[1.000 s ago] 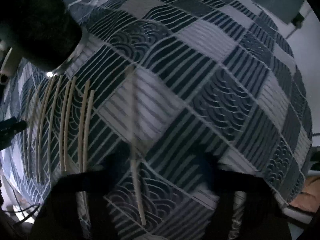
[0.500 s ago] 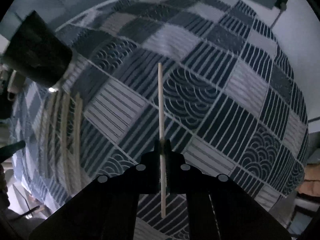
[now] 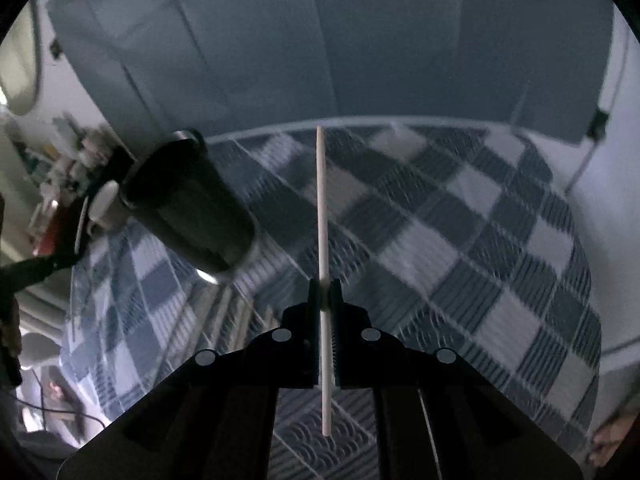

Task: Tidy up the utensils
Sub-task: 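Lift the held sticks with both tools toward the black cup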

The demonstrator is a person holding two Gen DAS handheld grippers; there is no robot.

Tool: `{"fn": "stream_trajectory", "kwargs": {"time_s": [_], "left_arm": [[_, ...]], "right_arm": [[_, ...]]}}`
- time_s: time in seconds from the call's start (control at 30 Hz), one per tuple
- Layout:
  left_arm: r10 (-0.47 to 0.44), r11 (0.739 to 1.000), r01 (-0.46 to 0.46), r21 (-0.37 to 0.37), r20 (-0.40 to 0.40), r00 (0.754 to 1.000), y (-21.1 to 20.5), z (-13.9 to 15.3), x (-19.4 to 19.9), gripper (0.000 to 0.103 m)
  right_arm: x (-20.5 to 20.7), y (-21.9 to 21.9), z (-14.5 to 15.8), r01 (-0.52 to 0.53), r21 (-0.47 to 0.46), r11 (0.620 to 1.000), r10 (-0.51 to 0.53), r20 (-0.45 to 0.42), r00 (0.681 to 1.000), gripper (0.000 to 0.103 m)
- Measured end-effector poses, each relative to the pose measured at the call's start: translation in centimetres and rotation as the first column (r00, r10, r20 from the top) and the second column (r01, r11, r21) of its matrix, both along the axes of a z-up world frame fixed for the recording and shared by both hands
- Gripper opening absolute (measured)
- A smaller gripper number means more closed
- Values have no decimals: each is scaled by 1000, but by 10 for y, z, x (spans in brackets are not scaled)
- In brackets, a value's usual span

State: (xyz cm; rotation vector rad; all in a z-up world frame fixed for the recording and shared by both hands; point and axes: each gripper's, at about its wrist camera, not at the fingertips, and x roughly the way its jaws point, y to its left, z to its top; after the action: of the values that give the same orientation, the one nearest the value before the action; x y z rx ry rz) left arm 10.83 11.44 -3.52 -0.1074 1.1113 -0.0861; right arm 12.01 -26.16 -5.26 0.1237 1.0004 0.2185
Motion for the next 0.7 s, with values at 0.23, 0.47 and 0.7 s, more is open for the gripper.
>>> {"fn": "stream_trajectory", "kwargs": {"time_s": [0.23, 0.47, 0.7], "left_arm": [[-30, 999, 34, -29, 150, 988, -28, 60, 34, 5], [-57, 992, 81, -93, 241, 969, -53, 91, 69, 5], [-50, 981, 108, -160, 328, 943, -72, 98, 101, 5]], "right_arm": [[26, 26, 44, -80, 88, 993, 67, 143, 988, 5], [60, 59, 79, -172, 124, 977, 135, 256, 957, 5], [93, 87, 82, -216, 189, 958, 154, 297, 942, 5]]}}
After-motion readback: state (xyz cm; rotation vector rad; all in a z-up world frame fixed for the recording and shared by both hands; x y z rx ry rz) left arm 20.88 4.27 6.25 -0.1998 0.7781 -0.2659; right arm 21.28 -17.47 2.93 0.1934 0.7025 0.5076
